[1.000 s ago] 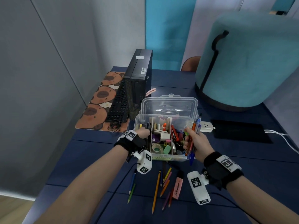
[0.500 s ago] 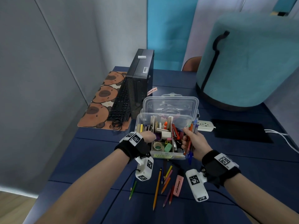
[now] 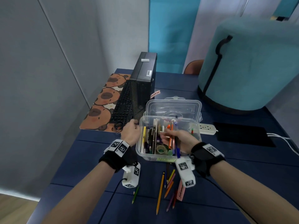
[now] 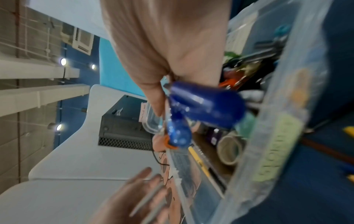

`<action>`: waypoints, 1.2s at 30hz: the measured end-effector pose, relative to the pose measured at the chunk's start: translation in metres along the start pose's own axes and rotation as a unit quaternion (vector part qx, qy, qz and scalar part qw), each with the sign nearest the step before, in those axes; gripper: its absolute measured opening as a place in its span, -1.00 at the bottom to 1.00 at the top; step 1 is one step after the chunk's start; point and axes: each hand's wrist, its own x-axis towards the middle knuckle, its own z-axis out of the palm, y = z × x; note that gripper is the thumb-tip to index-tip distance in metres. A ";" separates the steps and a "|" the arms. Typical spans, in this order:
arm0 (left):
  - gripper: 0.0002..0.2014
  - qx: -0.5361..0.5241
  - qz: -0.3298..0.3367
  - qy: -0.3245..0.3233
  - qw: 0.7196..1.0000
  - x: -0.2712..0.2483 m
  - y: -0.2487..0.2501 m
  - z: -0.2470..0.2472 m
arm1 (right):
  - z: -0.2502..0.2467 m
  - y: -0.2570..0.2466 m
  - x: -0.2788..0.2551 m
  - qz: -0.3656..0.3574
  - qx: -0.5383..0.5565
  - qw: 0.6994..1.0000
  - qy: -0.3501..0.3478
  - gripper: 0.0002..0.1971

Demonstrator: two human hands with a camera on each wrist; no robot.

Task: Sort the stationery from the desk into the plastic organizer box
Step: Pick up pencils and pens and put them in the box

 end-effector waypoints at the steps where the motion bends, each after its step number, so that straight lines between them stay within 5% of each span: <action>1: -0.72 0.000 -0.016 -0.040 0.999 0.003 -0.009 0.001 | 0.014 -0.004 0.008 -0.004 -0.007 1.000 -0.008 -0.75; 6: -0.84 -0.169 -0.096 -0.193 0.962 0.012 -0.041 0.007 | 0.071 0.001 0.071 -0.051 -0.062 0.992 0.096 -0.93; 13: -0.86 -0.195 -0.085 -0.227 0.950 0.022 -0.049 0.004 | 0.075 0.046 0.112 -0.010 -0.191 0.970 0.149 -0.87; 21: -0.81 -0.175 -0.071 -0.250 0.950 0.026 -0.050 0.006 | 0.076 0.057 0.099 0.107 -0.393 0.906 0.111 -0.63; 28: -0.74 -0.162 -0.075 -0.257 0.950 0.024 -0.052 0.006 | 0.086 0.045 0.094 0.040 -0.522 0.844 0.119 -0.64; 31: -0.72 -0.164 -0.078 -0.253 0.950 0.025 -0.052 0.007 | 0.087 0.040 0.089 0.023 -0.473 0.878 0.075 -0.62; 36: -0.81 -0.174 -0.086 -0.238 0.952 0.022 -0.052 0.007 | 0.088 0.024 0.058 -0.007 -0.472 0.878 0.082 -0.63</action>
